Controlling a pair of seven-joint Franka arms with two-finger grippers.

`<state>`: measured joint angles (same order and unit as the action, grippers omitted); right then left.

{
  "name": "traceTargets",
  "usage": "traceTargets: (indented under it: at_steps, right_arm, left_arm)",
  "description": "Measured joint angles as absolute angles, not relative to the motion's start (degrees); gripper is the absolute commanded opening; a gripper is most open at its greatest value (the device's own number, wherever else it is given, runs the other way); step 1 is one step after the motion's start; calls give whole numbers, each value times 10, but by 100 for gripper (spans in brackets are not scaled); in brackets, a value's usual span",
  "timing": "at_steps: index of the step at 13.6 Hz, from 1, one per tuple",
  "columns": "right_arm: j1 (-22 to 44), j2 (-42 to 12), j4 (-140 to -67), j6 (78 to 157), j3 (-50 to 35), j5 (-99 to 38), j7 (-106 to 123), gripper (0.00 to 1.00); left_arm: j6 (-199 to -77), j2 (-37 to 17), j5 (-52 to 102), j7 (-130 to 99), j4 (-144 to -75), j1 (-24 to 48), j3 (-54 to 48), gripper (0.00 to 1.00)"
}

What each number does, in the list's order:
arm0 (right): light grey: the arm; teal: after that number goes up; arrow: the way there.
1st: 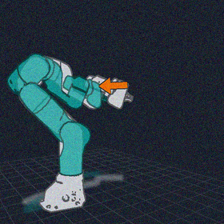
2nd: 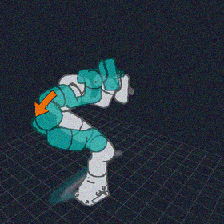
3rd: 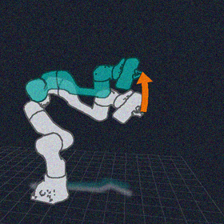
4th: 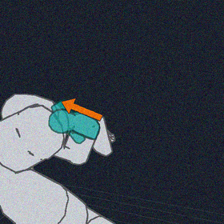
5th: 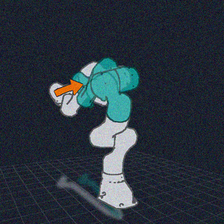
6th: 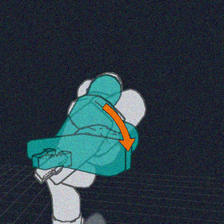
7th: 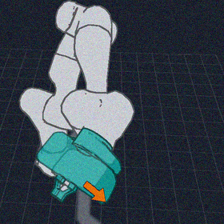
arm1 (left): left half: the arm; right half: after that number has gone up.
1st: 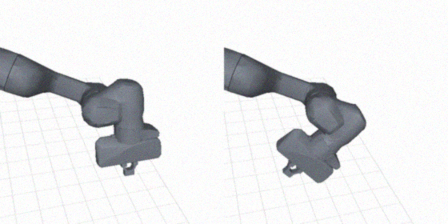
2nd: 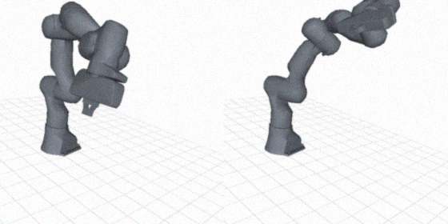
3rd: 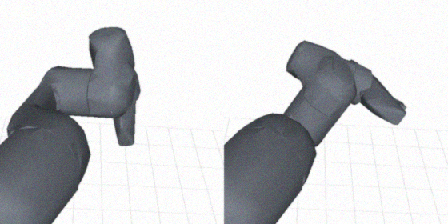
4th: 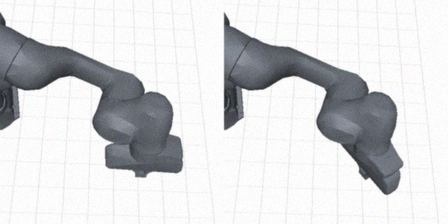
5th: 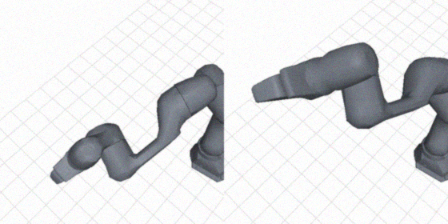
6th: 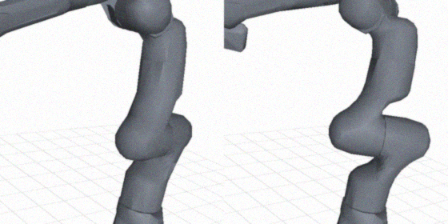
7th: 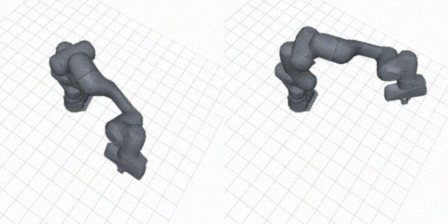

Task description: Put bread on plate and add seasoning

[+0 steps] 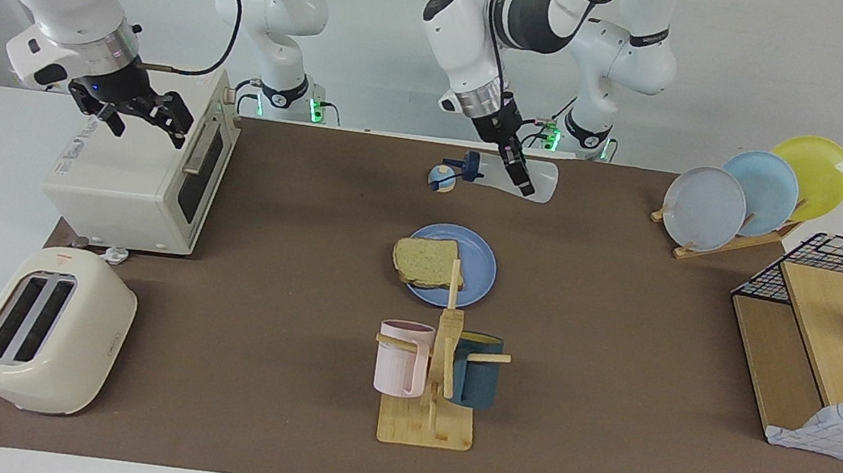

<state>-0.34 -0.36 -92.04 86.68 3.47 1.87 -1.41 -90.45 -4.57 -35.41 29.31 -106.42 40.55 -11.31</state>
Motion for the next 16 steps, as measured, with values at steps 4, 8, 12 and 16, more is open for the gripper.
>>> traceTargets:
  at_steps: [4,8,12,16]
  right_arm:
    - [-1,17,-926,867,37,19,2,100]
    - [-1,18,-931,868,36,20,3,100]
    - [-1,18,-931,868,35,20,3,100]
    - [-1,17,-934,868,36,20,3,100]
  left_arm:
    - [-870,-101,-435,286,-1049,418,-113,0]
    - [-848,-151,-514,283,-1047,443,-113,0]
    - [-835,-176,-592,282,-1047,450,-114,0]
    - [-822,-194,-634,282,-1048,465,-114,0]
